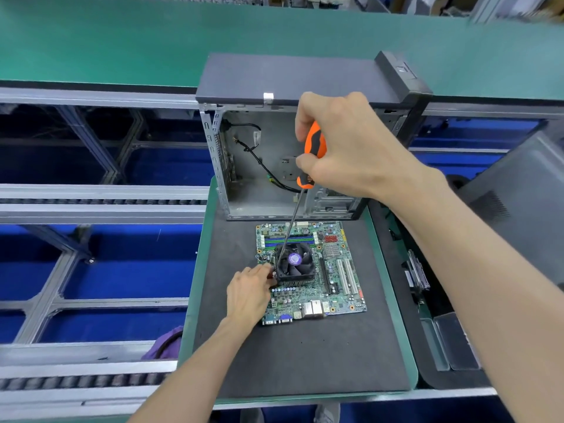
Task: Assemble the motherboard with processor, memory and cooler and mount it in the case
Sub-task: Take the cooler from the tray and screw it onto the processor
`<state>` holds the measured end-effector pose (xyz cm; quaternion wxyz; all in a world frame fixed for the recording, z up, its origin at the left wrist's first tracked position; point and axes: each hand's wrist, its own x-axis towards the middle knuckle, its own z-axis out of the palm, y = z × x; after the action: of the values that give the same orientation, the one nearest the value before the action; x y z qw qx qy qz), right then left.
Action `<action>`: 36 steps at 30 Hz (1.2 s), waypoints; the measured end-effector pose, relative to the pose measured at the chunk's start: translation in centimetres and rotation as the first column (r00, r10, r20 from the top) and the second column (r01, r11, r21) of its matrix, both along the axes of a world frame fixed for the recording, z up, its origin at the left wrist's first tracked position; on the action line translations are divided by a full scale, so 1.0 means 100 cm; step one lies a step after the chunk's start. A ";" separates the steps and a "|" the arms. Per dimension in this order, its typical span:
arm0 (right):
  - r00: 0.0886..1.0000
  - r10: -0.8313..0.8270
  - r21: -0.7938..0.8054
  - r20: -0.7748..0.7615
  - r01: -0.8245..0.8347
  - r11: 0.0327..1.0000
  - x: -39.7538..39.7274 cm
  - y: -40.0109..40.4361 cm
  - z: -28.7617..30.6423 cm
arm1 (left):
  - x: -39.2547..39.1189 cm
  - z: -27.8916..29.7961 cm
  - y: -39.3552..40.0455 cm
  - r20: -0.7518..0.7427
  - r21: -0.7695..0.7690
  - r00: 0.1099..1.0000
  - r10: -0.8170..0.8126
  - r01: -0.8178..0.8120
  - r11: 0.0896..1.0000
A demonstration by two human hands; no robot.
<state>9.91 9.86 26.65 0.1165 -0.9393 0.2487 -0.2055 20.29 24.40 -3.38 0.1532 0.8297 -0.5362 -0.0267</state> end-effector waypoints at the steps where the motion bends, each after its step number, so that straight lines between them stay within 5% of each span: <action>1: 1.000 0.002 0.003 0.001 -0.002 1.000 0.000 0.001 -0.001 | 0.000 -0.001 -0.001 -0.008 -0.005 1.000 -0.001 0.001 1.000; 6: 1.000 0.008 0.024 0.001 -0.008 1.000 0.001 0.002 -0.010 | 0.009 -0.010 -0.004 -0.323 0.052 0.942 0.090 -0.078 0.996; 11: 0.999 0.039 0.041 -0.013 -0.038 0.998 0.004 0.005 -0.015 | 0.010 -0.005 0.000 -0.703 -0.170 0.711 0.009 -0.181 0.969; 26: 0.991 0.098 0.054 -0.088 -0.093 0.994 0.005 0.018 -0.003 | 0.000 -0.006 -0.005 -0.741 -0.168 0.665 0.089 -0.313 0.935; 31: 0.965 0.158 0.105 -0.208 -0.139 0.985 0.006 0.023 0.010 | -0.001 -0.004 -0.003 -0.686 -0.215 0.725 0.064 -0.287 0.934; 36: 0.962 0.046 -0.067 -0.270 -0.066 0.996 0.012 0.032 0.003 | -0.001 -0.006 -0.002 -0.705 -0.191 0.705 0.072 -0.287 0.939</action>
<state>11.13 13.07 26.92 0.0519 -0.9689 0.2277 -0.0822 20.22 24.20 -3.96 0.4614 0.7775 -0.3542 -0.2392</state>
